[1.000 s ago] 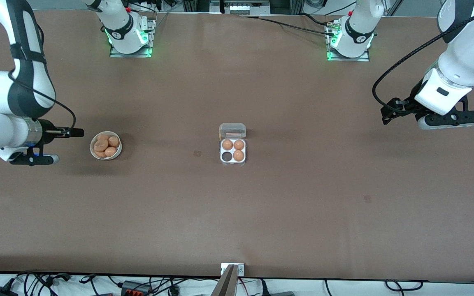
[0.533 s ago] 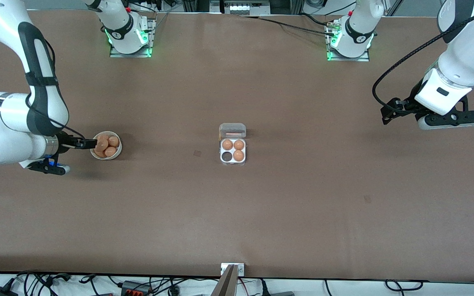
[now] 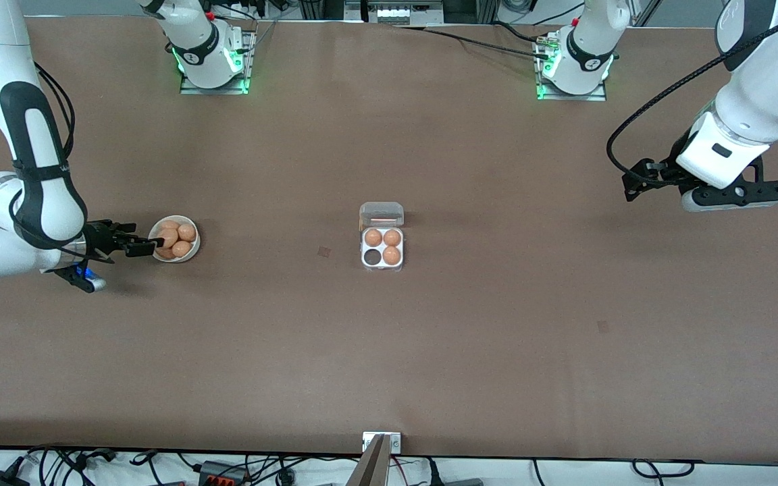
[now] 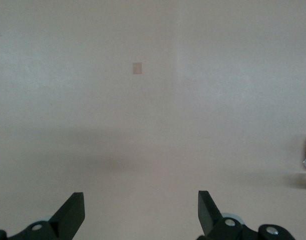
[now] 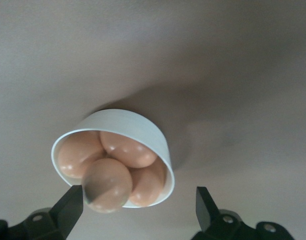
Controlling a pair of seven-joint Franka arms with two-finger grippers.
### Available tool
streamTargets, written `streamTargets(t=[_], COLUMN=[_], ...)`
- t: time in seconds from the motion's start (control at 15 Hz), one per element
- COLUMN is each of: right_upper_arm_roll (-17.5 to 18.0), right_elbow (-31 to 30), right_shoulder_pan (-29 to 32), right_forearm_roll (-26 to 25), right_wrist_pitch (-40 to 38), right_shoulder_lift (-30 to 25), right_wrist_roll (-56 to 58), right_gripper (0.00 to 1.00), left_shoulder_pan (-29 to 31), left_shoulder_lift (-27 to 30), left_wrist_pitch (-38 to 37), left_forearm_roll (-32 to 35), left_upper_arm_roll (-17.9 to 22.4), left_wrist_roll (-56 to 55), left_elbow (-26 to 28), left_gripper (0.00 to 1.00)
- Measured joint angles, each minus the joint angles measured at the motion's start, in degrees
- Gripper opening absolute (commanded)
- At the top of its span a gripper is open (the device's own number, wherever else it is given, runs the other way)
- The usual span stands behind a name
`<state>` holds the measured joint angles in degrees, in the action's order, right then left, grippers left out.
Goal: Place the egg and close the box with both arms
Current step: 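Lower the right gripper and grasp one brown egg from the bowl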
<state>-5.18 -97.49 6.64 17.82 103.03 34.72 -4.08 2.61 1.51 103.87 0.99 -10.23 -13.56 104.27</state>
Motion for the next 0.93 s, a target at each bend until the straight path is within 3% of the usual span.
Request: streamTargets(t=[0.27, 0.53, 0.93], right_upper_arm_roll=[0.2, 0.2, 0.2], right_elbow=[0.0, 0.0, 0.0], right_shoulder_pan=[0.0, 0.1, 0.1], right_forearm_roll=[1.7, 3.3, 3.7], right_wrist_pitch=[0.0, 0.0, -0.1], right_shoulder_lift=[0.2, 0.4, 0.4], right_wrist_roll=[-0.1, -0.1, -0.1], right_gripper=[0.99, 0.85, 0.78], left_shoulder_pan=[0.0, 0.0, 0.0], left_shoulder_lift=[0.0, -0.2, -0.3], left_wrist_pitch=[-0.4, -0.4, -0.4], left_forearm_roll=[0.0, 0.0, 0.0], left_upper_arm_roll=[0.0, 0.0, -0.1], left_wrist_roll=[0.0, 0.1, 0.1], left_elbow=[0.0, 0.0, 0.0], left_gripper=[1.0, 0.77, 0.67])
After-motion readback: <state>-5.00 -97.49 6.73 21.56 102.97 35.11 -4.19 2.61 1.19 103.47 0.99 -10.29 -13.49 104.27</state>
